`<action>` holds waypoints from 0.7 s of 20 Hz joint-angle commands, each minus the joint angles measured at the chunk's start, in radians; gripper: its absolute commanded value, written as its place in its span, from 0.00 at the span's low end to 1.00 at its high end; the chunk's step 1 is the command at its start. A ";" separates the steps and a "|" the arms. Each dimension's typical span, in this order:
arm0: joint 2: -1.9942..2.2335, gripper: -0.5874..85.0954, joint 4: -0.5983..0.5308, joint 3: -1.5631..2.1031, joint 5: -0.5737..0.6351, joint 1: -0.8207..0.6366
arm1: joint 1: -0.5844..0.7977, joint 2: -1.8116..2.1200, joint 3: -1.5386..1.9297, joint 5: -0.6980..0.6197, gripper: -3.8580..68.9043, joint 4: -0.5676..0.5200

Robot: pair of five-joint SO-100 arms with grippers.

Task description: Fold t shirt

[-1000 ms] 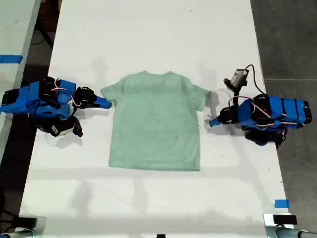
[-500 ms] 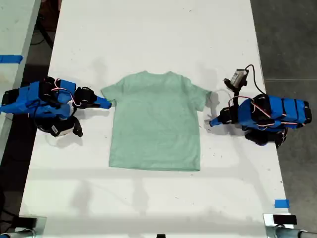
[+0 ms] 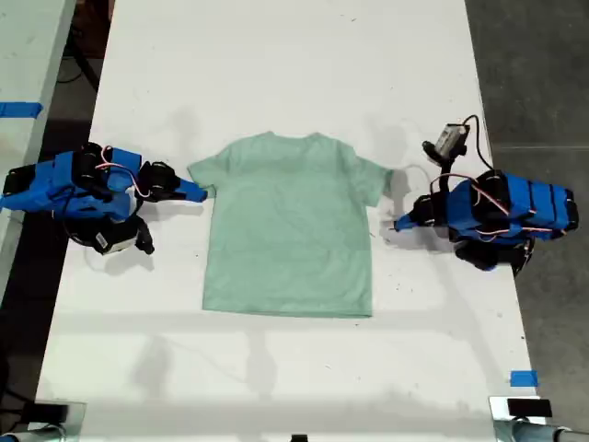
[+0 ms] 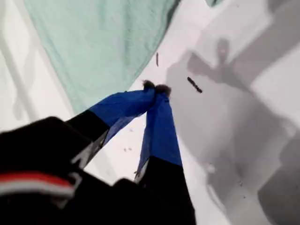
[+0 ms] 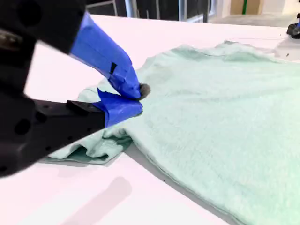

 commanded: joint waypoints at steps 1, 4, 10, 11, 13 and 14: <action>0.008 0.01 -0.011 0.011 0.003 0.005 | 0.041 -0.408 -0.321 -0.003 0.04 0.063; 0.008 0.01 -0.011 0.011 0.000 0.005 | 0.143 -0.747 -0.666 -0.040 0.04 0.192; 0.008 0.01 -0.009 0.011 0.000 0.008 | 0.330 -1.233 -1.062 -0.255 0.31 0.232; 0.008 0.01 -0.009 0.011 0.000 0.008 | 0.356 -1.272 -1.097 -0.276 0.34 0.230; 0.008 0.01 -0.009 0.011 0.000 0.009 | 0.383 -1.318 -1.152 -0.321 0.42 0.222; 0.008 0.01 -0.009 0.011 0.000 0.009 | 0.393 -1.341 -1.173 -0.341 0.45 0.218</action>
